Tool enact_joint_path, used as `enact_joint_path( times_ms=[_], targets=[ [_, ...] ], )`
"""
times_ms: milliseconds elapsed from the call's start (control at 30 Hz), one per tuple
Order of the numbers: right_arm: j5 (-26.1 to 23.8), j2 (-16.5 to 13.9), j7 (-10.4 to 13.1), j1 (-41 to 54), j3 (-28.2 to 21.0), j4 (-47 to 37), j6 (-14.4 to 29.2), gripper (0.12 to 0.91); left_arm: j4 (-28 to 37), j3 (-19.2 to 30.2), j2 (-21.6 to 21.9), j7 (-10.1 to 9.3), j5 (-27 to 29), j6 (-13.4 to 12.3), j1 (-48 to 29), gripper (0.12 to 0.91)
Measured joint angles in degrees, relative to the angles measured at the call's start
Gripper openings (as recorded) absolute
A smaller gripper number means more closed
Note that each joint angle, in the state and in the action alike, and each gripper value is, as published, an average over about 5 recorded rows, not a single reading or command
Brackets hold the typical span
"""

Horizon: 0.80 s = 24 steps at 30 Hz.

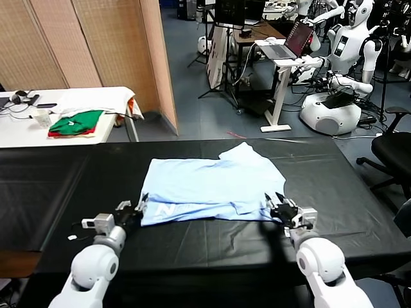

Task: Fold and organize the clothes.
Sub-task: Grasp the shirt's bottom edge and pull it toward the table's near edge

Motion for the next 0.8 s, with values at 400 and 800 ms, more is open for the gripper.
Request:
enact_joint_path(
  times_ms=[400, 800],
  targets=[
    [-0.2, 0.4, -0.2, -3.2, 0.4, 0.1, -0.1, 0.863, -2.9, -0.4, -2.3, 0.74, 2.4, -0.3, 6.1, 0.907],
    [-1.5, 0.7, -0.5, -2.7, -1.5, -1.4, 0.1, 0.628, -3.6, -0.6, -3.1, 0.67, 3.2, -0.1, 8.6, 0.817]
  ],
)
